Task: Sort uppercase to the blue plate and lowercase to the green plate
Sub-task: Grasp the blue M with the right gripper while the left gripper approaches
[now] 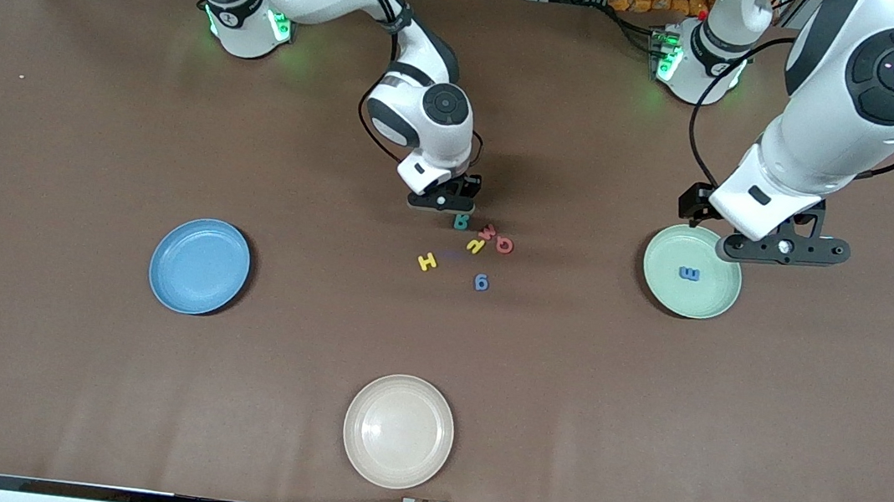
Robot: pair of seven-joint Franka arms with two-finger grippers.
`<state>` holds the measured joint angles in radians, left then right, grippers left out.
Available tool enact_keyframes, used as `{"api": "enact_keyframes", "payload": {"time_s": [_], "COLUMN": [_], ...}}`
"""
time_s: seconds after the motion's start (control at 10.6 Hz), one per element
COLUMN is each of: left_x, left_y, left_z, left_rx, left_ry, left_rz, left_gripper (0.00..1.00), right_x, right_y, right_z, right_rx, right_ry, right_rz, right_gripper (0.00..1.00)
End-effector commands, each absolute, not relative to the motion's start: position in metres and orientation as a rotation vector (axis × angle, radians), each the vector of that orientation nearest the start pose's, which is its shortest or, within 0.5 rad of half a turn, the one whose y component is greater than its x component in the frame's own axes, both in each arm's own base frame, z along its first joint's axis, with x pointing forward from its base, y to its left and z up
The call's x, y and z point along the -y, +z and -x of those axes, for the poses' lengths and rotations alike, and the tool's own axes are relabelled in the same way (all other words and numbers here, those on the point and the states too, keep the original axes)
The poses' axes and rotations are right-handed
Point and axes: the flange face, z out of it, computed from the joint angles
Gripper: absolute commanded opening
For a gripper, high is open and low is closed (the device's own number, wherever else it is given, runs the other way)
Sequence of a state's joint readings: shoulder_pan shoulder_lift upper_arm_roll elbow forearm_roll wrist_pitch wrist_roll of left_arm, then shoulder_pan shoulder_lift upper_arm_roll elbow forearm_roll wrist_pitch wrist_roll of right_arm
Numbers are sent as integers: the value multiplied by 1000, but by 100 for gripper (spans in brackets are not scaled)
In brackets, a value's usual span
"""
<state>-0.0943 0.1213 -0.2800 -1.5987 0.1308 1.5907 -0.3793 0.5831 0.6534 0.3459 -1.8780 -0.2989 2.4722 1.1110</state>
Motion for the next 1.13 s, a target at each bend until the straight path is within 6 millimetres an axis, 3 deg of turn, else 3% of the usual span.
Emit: {"api": "enact_keyframes", "payload": {"time_s": [0.0,0.09,0.19,0.38,0.56,0.75,0.94,1.03], "left_x": [198,200,202,218,236,242,266,280], "left_y": [546,541,532,491,447,418,396,385], "left_z": [-551,-555,-560,-558,-554,-560,-560,-559], "left_rx": [-16,-11,-15,-51,-92,-96,14,87], "left_ry": [120,106,104,78,6,23,14,-2], "left_rz": [3084,3095,3098,3104,3131,3143,3167,3182], "left_gripper": [100,100,100,100,100,100,100,100], "right_x": [-501,-501,-500,-496,-486,-466,-424,-393], "right_y": [172,173,176,182,212,251,287,308], "right_z": [-383,-383,-385,-392,-409,-432,-470,-491], "right_rx": [-25,-24,-27,-31,-59,-90,-126,-129], "right_ry": [23,22,18,7,-30,-56,-70,-17], "right_rz": [3141,3141,3142,3141,3156,3160,3164,3154], "right_gripper": [28,10,0,0,0,0,0,0]}}
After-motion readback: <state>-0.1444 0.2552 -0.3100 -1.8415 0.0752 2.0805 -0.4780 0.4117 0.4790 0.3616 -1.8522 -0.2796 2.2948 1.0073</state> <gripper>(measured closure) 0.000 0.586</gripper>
